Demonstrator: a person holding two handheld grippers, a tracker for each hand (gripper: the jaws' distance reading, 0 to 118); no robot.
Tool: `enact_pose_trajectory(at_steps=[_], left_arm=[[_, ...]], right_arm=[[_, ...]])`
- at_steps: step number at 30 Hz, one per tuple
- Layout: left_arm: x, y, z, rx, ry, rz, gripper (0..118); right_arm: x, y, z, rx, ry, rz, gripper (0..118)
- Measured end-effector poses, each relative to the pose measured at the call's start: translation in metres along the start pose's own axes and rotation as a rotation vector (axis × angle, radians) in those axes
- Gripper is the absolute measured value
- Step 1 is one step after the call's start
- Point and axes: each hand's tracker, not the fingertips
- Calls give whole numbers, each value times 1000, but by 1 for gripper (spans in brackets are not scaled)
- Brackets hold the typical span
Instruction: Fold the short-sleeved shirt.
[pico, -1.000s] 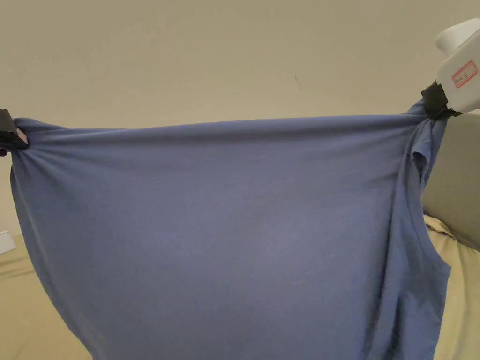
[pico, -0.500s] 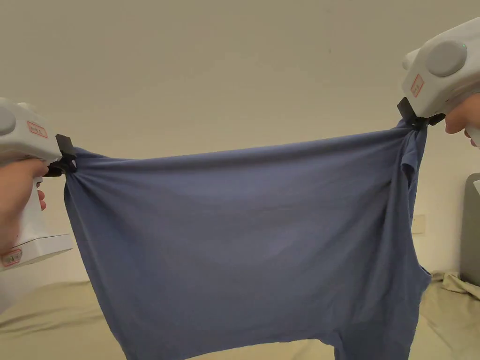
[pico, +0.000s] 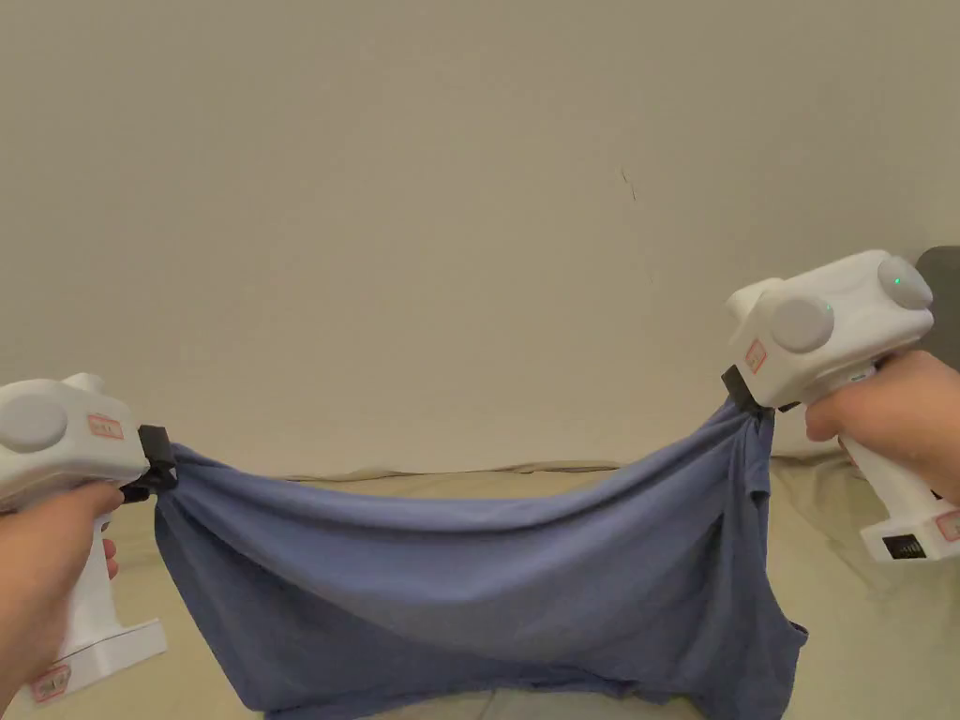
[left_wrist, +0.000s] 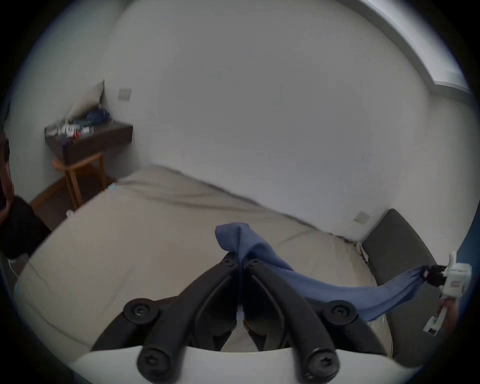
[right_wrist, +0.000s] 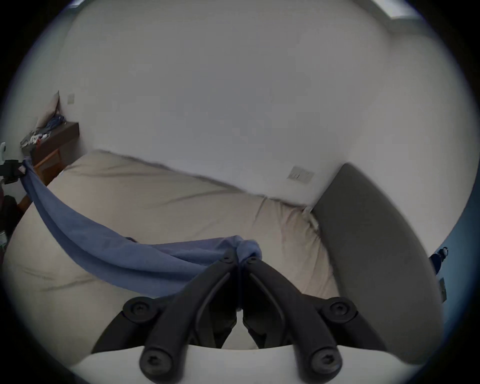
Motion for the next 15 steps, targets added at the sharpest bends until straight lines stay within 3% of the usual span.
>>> enact_pose_trajectory(at_steps=[7,10,13,15], left_arm=[[-44,-112,-12,-147,-26,60,0],[-64,-159,5,-230,-37,5,0],[-85,-191,38,-228,-80,-9,0],[-93,-204,68,-254,-110,-17,0]], right_arm=[[-39,-145,-53,-146,167,0,4],[-37,-203,-38,-149,211,25,4],[-29,-252,-9,-162,271,-50,4],[-28,-282,14,-161,285,-53,4]])
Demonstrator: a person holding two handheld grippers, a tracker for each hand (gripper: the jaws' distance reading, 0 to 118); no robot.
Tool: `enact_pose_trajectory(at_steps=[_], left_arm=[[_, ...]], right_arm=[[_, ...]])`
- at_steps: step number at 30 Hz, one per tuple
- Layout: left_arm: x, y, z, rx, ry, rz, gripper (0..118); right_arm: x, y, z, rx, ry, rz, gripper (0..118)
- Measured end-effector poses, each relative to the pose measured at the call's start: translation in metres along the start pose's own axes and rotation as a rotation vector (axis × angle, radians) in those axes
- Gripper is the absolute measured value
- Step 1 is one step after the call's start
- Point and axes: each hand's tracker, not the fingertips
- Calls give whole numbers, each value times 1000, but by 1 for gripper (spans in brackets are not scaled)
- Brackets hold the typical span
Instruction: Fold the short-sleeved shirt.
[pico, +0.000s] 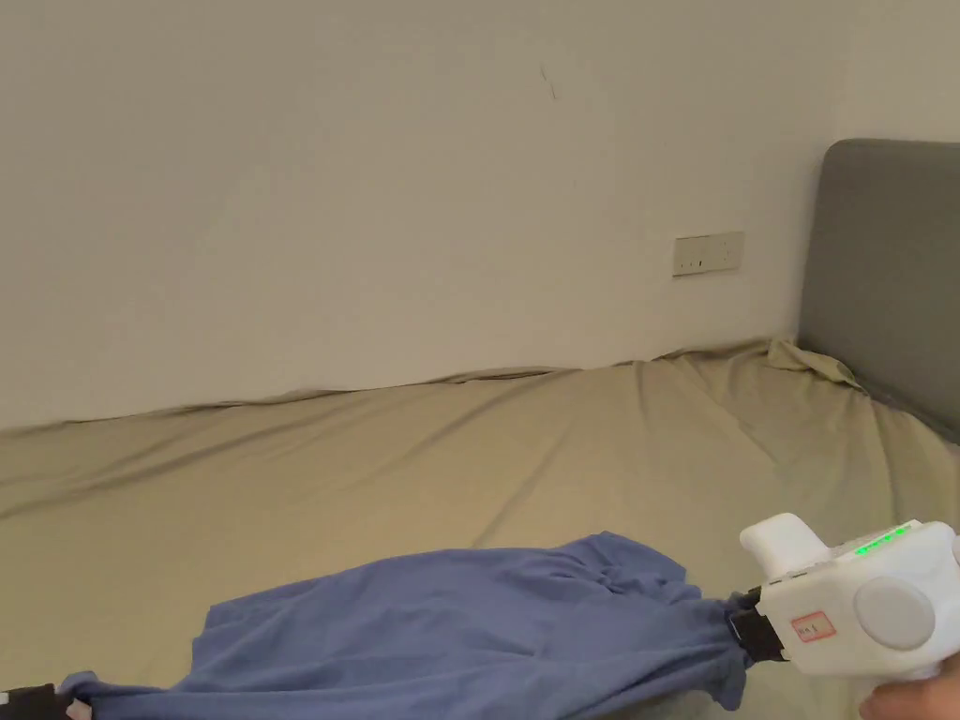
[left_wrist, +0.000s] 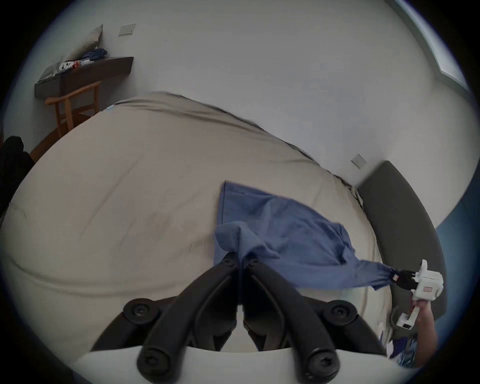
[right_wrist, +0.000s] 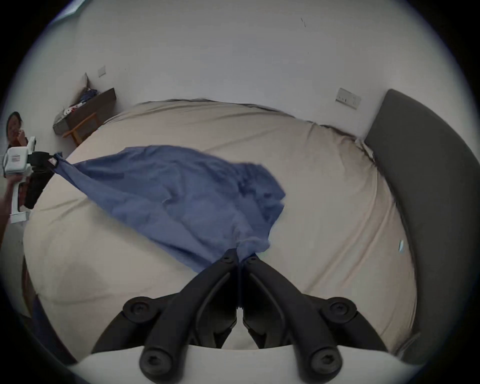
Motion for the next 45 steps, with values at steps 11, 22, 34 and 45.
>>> enact_pose_trajectory(at_steps=[11,22,34,45], left_arm=[[-22,-100,101,-87,23,-155,0],[-66,-213,138,-257,81,-41,0],[-86,-262,94,-445,299,-224,0],[-74,-269,101,-397,313,-189,68]], right_arm=[[-19,-127,86,-87,89,-88,4],[-47,-244,107,-318,38,-51,4],[-71,-287,81,-478,-28,13,4],[-82,-283,74,-477,-86,53,22]])
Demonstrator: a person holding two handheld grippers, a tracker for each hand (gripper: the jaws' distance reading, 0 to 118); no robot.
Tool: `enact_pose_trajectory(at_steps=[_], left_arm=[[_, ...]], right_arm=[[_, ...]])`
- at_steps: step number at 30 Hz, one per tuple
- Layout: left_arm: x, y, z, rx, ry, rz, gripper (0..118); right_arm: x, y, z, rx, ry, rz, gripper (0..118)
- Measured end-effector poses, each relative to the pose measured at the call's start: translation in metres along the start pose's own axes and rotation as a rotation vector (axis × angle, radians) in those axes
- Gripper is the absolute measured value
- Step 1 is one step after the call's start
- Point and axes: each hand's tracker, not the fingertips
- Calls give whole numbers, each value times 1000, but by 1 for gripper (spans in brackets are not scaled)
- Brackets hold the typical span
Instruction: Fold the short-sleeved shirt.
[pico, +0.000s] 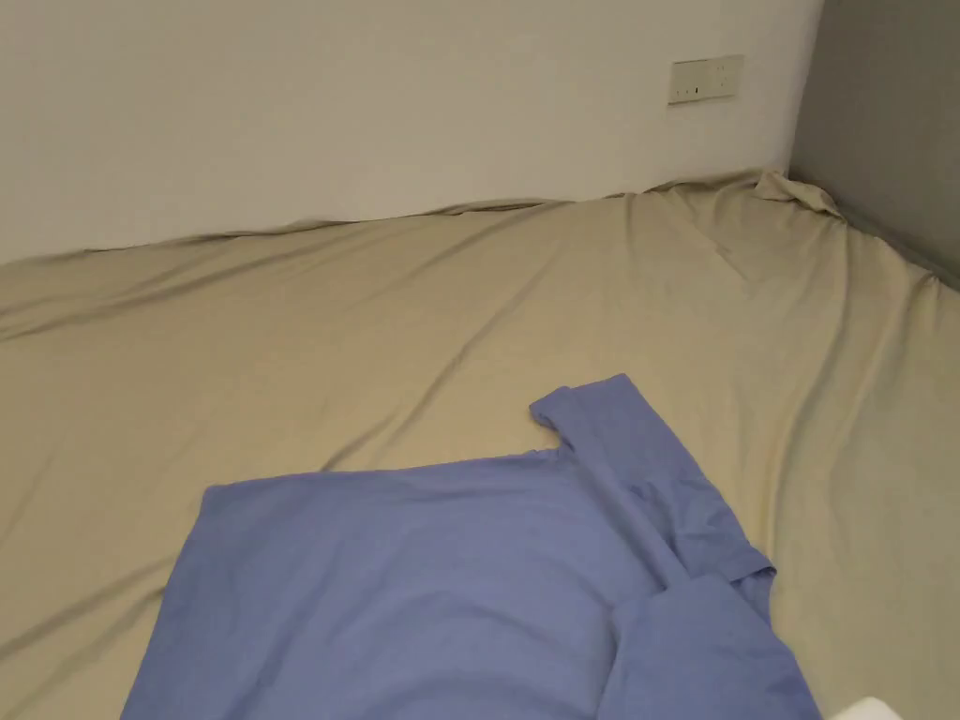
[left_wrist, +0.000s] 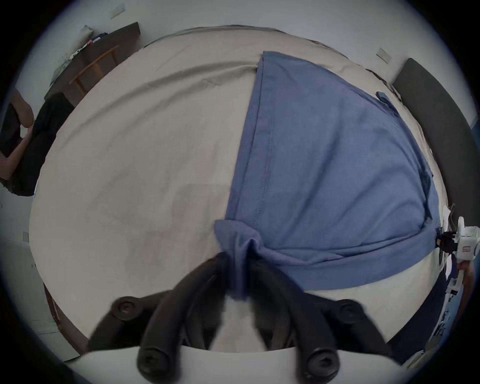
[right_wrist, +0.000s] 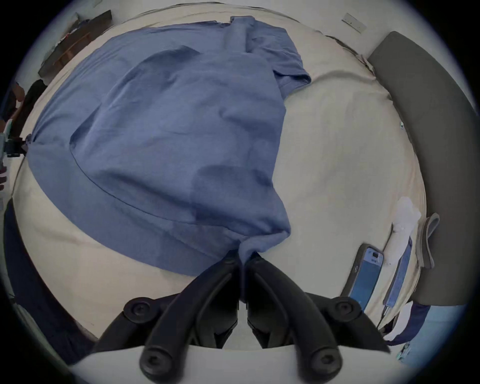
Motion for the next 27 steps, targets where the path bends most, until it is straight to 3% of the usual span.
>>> enact_pose_trajectory(at_steps=[1,2,4,5,8,10,11,12,13,14,15,16,18,19,22,25,26,27], left_arm=[[-2,1,16,15,-37,37,109],[-1,-1,37,91,-80,125,118],[-2,-10,81,419,-256,276,118],[1,-13,96,486,-307,310,118],[29,-29,128,594,-436,379,118],[51,-36,137,478,-447,342,117],[65,-42,135,392,-472,311,104],[76,-52,130,443,-455,307,95],[86,-60,127,442,-424,309,95],[86,-61,125,412,-389,282,33],[91,-67,118,412,-347,304,0],[96,-72,113,352,-354,267,0],[93,-71,107,337,-341,199,0],[88,-67,104,325,-284,181,0],[62,-46,92,361,-65,130,0],[31,-25,51,245,174,87,0],[19,-15,37,185,174,107,38],[11,-10,21,116,169,106,96]], right_arm=[[5,0,11,24,6,8,60],[14,-1,28,88,9,-35,116],[25,-5,71,270,54,-134,115],[33,-5,99,365,77,-186,116],[33,-14,148,595,140,-371,118],[10,-10,180,716,196,-468,118],[-2,-15,184,738,236,-510,113],[-14,-20,184,751,281,-514,109],[-25,-19,178,714,296,-482,109],[-40,-20,175,696,269,-453,79],[-54,-19,171,674,232,-408,18],[-64,-23,168,679,216,-409,2],[-69,-21,158,637,355,-325,2],[-71,-21,158,639,374,-318,2],[-73,-20,172,681,333,-287,2],[-67,-19,182,711,333,-297,2],[-64,-19,183,715,340,-306,2],[-61,-20,183,716,348,-317,2]])
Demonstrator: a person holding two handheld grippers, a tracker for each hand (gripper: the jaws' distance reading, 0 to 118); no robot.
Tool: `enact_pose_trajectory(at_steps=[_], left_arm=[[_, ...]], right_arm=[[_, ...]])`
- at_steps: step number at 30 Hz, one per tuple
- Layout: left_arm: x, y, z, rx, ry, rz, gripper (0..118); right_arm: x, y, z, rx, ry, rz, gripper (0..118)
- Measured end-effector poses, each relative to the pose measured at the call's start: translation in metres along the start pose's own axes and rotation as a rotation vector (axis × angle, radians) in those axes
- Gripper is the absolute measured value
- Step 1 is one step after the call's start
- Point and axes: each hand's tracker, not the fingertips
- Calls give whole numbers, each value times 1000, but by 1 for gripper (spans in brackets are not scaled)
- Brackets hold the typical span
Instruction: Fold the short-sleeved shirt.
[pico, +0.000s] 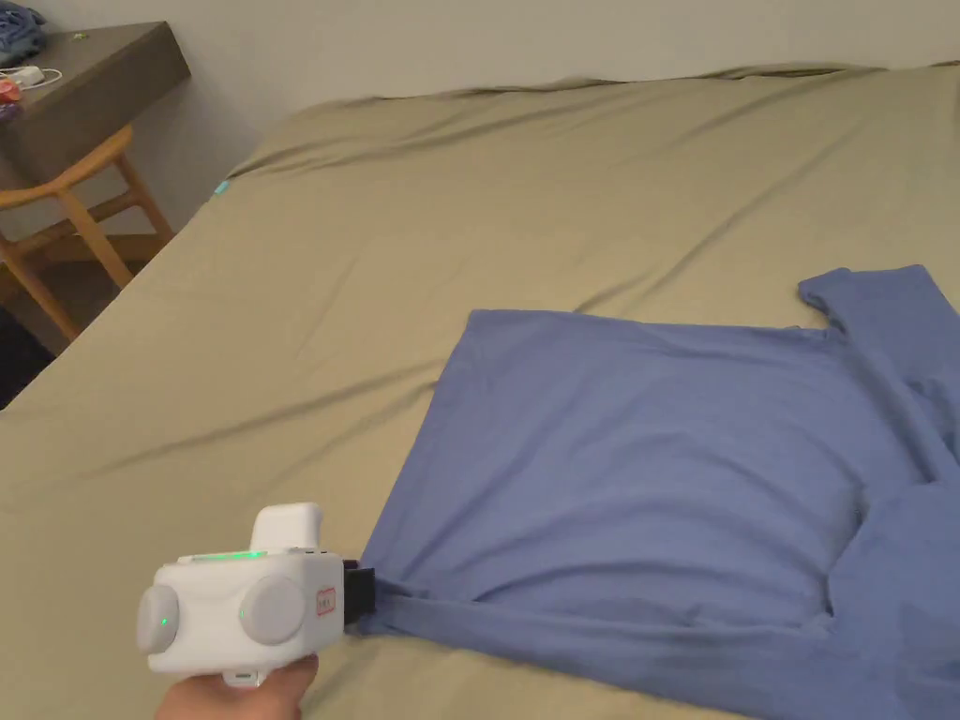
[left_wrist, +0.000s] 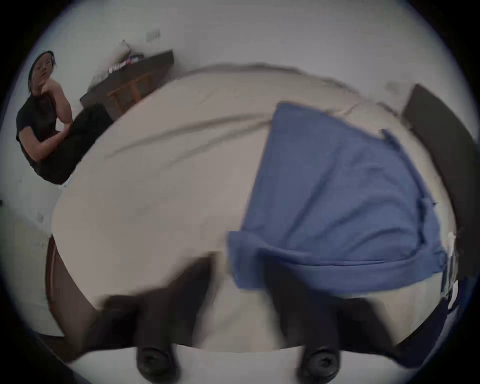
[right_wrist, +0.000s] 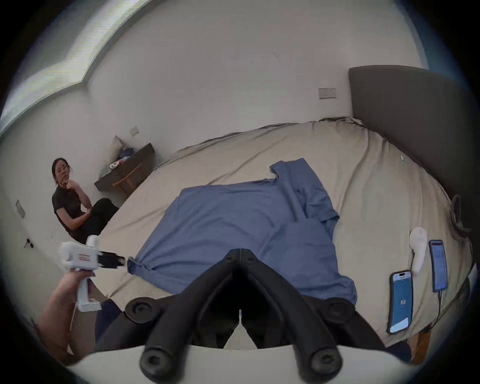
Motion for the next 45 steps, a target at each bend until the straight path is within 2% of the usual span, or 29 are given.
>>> enact_pose_trajectory(at_steps=[1,3,5,7,8,10,11,13,14,16,17,18,19,20,21,22,24,25,27,28,29,30,31,32,33,34,36,40,45], left_arm=[[-1,3,-21,-108,-17,-7,118],[-3,8,-35,-84,-8,-8,116],[-3,11,-40,-56,-61,16,116],[10,1,-35,-32,-46,5,111],[13,1,-35,-44,-15,-9,89],[12,2,-29,-32,-94,22,18],[17,0,-21,4,-102,40,5],[26,-1,-2,69,-152,8,5],[29,-2,6,80,-155,-26,5],[30,-5,17,68,-248,12,5],[26,-4,21,67,-292,43,5],[23,-4,25,68,-314,71,5],[29,-5,40,62,-302,85,5],[30,-4,48,59,-288,89,5],[31,-2,53,57,-288,93,5],[33,-1,59,66,-292,106,5],[22,9,60,88,-318,121,5],[21,11,62,87,-324,129,5],[16,13,62,84,-332,159,5],[14,13,62,88,-325,166,5],[12,13,62,84,-319,173,5],[10,12,61,78,-318,181,5],[5,11,58,74,-323,193,5],[2,8,58,73,-340,219,5],[1,7,58,70,-351,234,5],[-1,5,58,68,-353,241,5],[-3,3,56,62,-365,250,5],[-9,10,55,54,-430,333,5],[-8,56,54,77,-450,341,5]], right_arm=[[3,0,1,-4,5,-14,2],[10,-1,1,-21,4,-29,2],[16,-4,2,-40,-34,-32,2],[25,-8,0,-67,-71,-32,2],[30,-11,-3,-93,-89,-38,2],[43,-17,-13,-157,-139,-31,2],[51,-20,-19,-194,-168,-20,2],[69,-27,-30,-256,-218,1,2],[87,-31,-37,-265,-235,-19,2],[115,-39,-45,-264,-217,-103,2],[130,-45,-49,-248,-149,-176,3],[144,-51,-53,-243,-77,-236,15],[157,-56,-62,-287,-40,-297,47],[165,-59,-74,-384,-78,-317,111],[169,-65,-77,-407,-125,-321,118],[168,-73,-79,-329,-159,-315,116],[169,-88,-87,-334,-202,-315,117],[167,-95,-92,-396,-253,-318,117],[171,-87,-103,-513,-257,-324,111],[168,-92,-101,-513,-225,-322,96],[162,-93,-96,-489,-264,-275,73],[160,-90,-91,-469,-333,-188,49],[160,-89,-84,-457,-307,-174,17],[163,-88,-76,-439,-201,-268,6],[164,-87,-68,-405,-157,-353,6],[165,-83,-60,-407,-154,-376,6],[163,-76,-50,-364,-126,-365,6],[162,-49,-43,-276,-44,-519,6],[171,5,-61,-169,34,-659,6]])
